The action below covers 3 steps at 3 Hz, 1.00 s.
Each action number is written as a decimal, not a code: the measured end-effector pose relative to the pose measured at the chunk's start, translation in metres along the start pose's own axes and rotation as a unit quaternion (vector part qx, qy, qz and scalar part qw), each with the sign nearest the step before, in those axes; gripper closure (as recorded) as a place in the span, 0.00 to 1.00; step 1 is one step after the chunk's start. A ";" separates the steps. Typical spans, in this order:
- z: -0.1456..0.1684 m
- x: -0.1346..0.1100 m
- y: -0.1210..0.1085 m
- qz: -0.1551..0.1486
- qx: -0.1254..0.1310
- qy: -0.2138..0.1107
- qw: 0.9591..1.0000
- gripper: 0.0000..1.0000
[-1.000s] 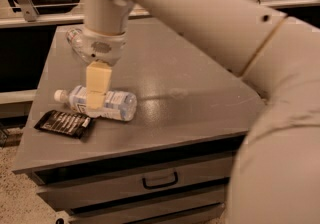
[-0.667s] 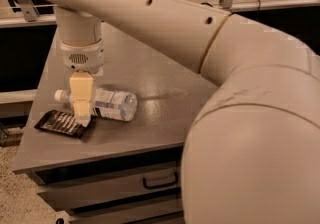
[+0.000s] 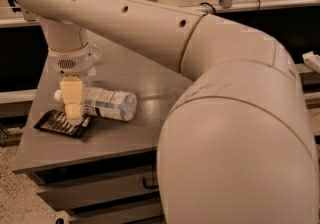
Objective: Place blue plastic bottle upright
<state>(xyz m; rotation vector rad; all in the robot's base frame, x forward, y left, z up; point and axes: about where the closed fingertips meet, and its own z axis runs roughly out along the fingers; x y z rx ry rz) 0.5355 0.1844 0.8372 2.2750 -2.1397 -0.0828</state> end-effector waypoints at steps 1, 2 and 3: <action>0.002 0.002 -0.003 0.010 0.006 -0.004 1.000 0.00; 0.003 0.010 -0.003 0.025 0.011 -0.002 1.000 0.00; 0.003 0.018 -0.002 0.038 0.012 0.006 0.999 0.18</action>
Offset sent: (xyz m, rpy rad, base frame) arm -0.0015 -0.0301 -0.0028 -0.0454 -0.0072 -0.0883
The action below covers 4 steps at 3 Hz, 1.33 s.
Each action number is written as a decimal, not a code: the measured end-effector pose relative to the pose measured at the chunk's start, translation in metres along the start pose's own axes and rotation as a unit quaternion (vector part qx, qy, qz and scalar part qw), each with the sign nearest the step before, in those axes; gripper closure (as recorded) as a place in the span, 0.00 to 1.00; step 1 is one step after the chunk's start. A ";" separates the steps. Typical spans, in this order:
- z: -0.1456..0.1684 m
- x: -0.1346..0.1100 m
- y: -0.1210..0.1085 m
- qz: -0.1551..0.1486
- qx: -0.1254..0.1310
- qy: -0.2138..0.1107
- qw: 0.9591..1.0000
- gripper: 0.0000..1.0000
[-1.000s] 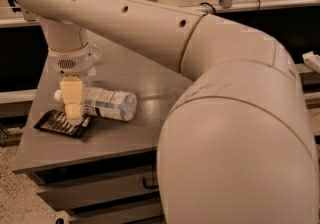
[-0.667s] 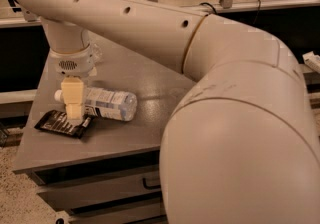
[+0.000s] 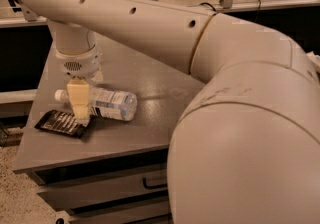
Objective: Place blue plastic bottle upright
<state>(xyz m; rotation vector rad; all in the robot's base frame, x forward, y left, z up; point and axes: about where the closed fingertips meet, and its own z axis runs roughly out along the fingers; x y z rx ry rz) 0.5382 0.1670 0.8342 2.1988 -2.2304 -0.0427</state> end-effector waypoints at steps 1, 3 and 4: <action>-0.002 0.004 -0.001 0.006 -0.005 0.002 1.000 0.40; -0.022 0.005 -0.013 0.006 -0.038 -0.052 0.998 0.88; -0.031 0.014 -0.011 -0.008 -0.054 -0.132 0.990 1.00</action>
Offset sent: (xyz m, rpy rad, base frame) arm 0.0023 -0.0145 0.0290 0.0430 0.1101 0.0001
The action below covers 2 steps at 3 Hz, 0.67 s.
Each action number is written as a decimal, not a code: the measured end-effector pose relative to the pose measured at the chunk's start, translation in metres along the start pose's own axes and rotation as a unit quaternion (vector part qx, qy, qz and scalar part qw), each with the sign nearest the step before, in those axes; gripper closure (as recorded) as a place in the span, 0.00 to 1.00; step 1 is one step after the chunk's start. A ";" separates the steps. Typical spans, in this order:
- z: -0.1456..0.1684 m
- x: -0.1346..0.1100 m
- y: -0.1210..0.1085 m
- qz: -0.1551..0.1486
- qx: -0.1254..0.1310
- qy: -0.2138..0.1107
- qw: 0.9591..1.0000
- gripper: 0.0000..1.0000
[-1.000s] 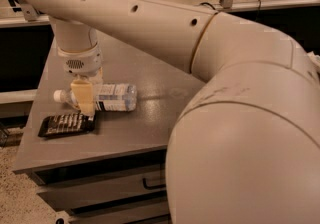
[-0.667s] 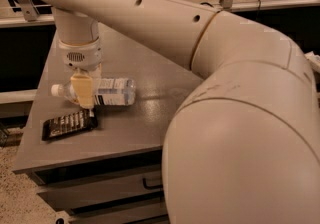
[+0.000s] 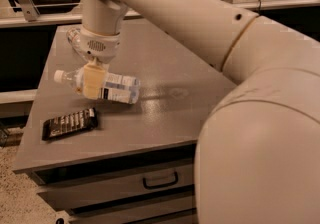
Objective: Place blue plastic bottle upright
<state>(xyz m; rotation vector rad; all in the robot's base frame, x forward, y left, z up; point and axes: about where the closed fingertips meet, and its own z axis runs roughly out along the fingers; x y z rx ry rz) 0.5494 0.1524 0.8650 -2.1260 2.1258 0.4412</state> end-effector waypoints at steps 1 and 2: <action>-0.026 0.016 0.004 -0.029 0.033 -0.095 0.994 1.00; -0.052 0.035 0.006 -0.046 0.065 -0.170 0.982 1.00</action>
Offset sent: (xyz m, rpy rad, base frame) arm -0.0017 -0.0733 0.0691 0.5129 -0.2159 0.0035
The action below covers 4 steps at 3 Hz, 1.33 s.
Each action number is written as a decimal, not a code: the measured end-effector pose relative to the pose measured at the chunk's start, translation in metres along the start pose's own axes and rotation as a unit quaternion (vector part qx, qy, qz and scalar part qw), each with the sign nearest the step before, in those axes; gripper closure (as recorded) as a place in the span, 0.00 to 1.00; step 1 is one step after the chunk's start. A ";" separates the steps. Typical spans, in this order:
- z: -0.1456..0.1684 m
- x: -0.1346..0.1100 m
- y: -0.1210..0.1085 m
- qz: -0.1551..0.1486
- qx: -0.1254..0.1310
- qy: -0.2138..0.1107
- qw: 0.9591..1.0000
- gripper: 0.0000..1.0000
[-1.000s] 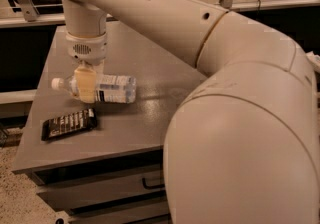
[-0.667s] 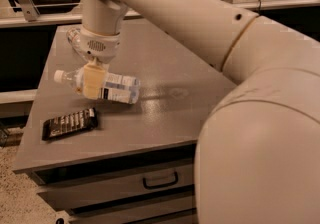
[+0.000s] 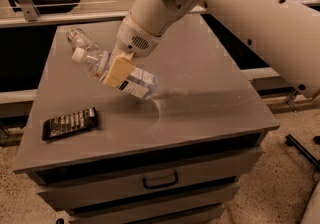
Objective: Place blue plastic bottle upright
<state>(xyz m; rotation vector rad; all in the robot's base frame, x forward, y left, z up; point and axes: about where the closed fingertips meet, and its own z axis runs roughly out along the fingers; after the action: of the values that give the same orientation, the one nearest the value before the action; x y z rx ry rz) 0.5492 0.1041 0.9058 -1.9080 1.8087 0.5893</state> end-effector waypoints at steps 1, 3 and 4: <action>0.000 0.000 0.000 0.000 0.000 0.000 1.000 1.00; -0.029 -0.011 -0.003 -0.023 0.024 -0.051 0.998 1.00; -0.062 -0.020 -0.006 -0.046 0.045 -0.127 0.990 1.00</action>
Offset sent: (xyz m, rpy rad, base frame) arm 0.0008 -0.0025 0.0092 0.0353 -0.0242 0.0049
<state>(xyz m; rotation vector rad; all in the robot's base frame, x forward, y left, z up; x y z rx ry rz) 0.5542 0.0845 0.9680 -1.7573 1.5526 0.6737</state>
